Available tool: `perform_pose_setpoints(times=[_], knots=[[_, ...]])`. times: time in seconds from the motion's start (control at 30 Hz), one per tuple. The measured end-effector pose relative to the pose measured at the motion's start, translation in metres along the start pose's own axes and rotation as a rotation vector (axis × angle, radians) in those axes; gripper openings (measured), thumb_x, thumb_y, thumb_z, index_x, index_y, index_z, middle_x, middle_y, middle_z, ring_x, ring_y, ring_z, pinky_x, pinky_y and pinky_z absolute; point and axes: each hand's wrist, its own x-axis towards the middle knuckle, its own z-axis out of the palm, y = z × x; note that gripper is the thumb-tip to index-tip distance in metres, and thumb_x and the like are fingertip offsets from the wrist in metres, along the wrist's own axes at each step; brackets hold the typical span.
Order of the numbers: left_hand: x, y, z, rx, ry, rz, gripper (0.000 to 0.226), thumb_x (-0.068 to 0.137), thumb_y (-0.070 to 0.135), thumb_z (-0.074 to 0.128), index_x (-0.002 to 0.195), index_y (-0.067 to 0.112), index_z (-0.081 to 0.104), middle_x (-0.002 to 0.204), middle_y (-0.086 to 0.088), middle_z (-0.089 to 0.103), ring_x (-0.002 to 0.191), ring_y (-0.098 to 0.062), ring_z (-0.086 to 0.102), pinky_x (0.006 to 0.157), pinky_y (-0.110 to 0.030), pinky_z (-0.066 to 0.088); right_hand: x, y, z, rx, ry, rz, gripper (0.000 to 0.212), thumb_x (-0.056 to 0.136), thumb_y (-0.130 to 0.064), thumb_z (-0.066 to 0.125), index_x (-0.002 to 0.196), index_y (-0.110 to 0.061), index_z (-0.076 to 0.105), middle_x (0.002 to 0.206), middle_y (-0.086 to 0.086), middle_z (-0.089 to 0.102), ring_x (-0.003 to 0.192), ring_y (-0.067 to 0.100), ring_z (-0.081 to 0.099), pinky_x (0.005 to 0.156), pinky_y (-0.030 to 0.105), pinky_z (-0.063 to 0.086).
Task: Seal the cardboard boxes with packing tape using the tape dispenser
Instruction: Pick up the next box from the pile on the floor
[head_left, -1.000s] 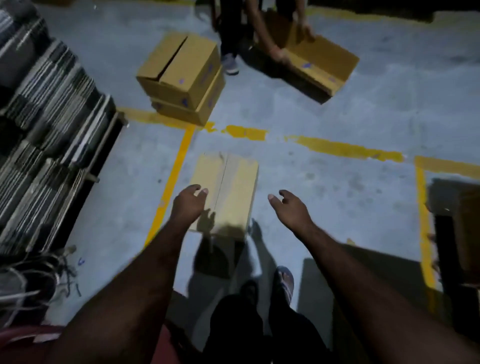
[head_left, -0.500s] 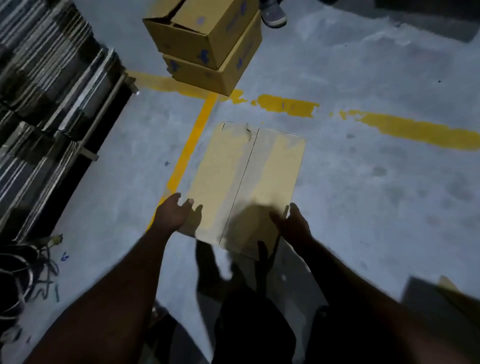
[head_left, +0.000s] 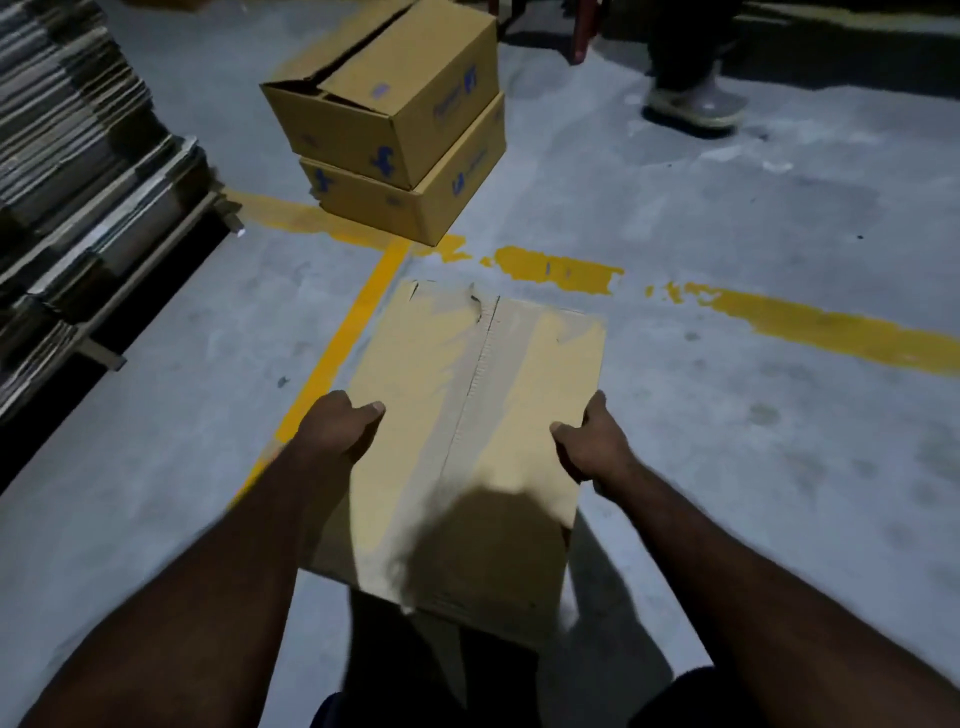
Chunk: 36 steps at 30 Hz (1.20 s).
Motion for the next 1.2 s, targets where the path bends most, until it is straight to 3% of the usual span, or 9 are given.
perform_pose_setpoints(times=[0.17,0.27,0.33,0.43,0.53,0.7,0.83,0.97,1.2], knots=[[-0.037,0.048,-0.048,0.080,-0.005,0.003,0.087,0.081,0.067,0.071,0.111,-0.013,0.057,0.114,-0.030,0.064,0.103,-0.041,0.064,0.074,-0.041,0.045,-0.039,-0.074,-0.054,-0.196,0.049,-0.128,0.073,0.088,-0.032,0.073,0.139,-0.006,0.029,0.098,0.010,0.049,0.088,0.026,0.048,0.070,0.037,0.041],[-0.071,0.087,-0.097,0.139,0.020,0.037,0.107,0.061,0.081,0.067,0.122,-0.005,0.052,0.122,-0.025,0.061,0.113,-0.044,0.059,0.092,-0.048,0.050,-0.081,-0.126,-0.089,-0.258,0.083,-0.163,0.065,0.088,-0.031,0.074,0.132,-0.005,0.035,0.096,0.008,0.047,0.090,0.026,0.047,0.072,0.035,0.039],[-0.101,0.117,-0.133,0.170,0.039,0.054,0.101,0.067,0.080,0.070,0.127,0.002,0.047,0.128,-0.019,0.057,0.119,-0.041,0.054,0.094,-0.046,0.047,-0.118,-0.161,-0.113,-0.268,0.100,-0.181,0.051,0.088,-0.027,0.073,0.122,-0.008,0.039,0.094,0.005,0.052,0.093,0.030,0.052,0.073,0.036,0.042],[-0.148,0.161,-0.189,0.180,0.082,0.090,0.096,0.075,0.076,0.070,0.134,0.005,0.043,0.136,-0.016,0.054,0.126,-0.041,0.050,0.098,-0.047,0.044,-0.177,-0.219,-0.152,-0.272,0.105,-0.213,0.066,0.090,-0.023,0.071,0.148,-0.011,0.040,0.133,0.011,0.059,0.121,0.034,0.054,0.095,0.038,0.045],[-0.200,0.205,-0.249,0.182,0.077,0.114,0.111,0.068,0.084,0.061,0.142,0.006,0.035,0.137,-0.017,0.053,0.126,-0.042,0.050,0.103,-0.054,0.043,-0.236,-0.279,-0.195,-0.297,0.123,-0.229,0.063,0.090,-0.026,0.072,0.145,-0.011,0.047,0.137,0.013,0.059,0.121,0.033,0.055,0.096,0.038,0.046],[-0.286,0.280,-0.351,0.193,0.115,0.212,0.080,0.060,0.089,0.045,0.105,0.024,0.046,0.107,-0.012,0.059,0.103,-0.040,0.055,0.092,-0.052,0.048,-0.337,-0.386,-0.271,-0.281,0.158,-0.286,0.067,0.089,-0.034,0.074,0.149,-0.020,0.048,0.147,0.007,0.053,0.133,0.030,0.049,0.102,0.037,0.044],[-0.350,0.348,-0.426,0.190,0.119,0.302,0.109,0.054,0.097,0.041,0.140,0.029,0.047,0.128,-0.011,0.058,0.120,-0.041,0.053,0.099,-0.054,0.047,-0.413,-0.454,-0.332,-0.311,0.273,-0.338,0.052,0.088,-0.032,0.073,0.132,-0.007,0.060,0.134,0.014,0.062,0.121,0.033,0.056,0.098,0.043,0.050],[-0.413,0.411,-0.470,0.201,0.152,0.452,0.104,0.071,0.090,0.054,0.153,0.028,0.038,0.149,-0.011,0.050,0.136,-0.039,0.044,0.105,-0.051,0.043,-0.489,-0.496,-0.385,-0.326,0.460,-0.366,0.050,0.085,-0.038,0.075,0.131,-0.019,0.066,0.131,0.008,0.065,0.118,0.030,0.059,0.089,0.036,0.050],[-0.509,0.509,-0.464,0.161,0.057,0.769,0.136,0.042,0.100,0.042,0.159,0.031,0.028,0.155,-0.009,0.046,0.138,-0.038,0.044,0.108,-0.052,0.043,-0.640,-0.479,-0.477,-0.274,0.852,-0.240,0.048,0.080,-0.045,0.078,0.124,-0.027,0.069,0.110,0.007,0.071,0.099,0.026,0.065,0.079,0.035,0.053]])
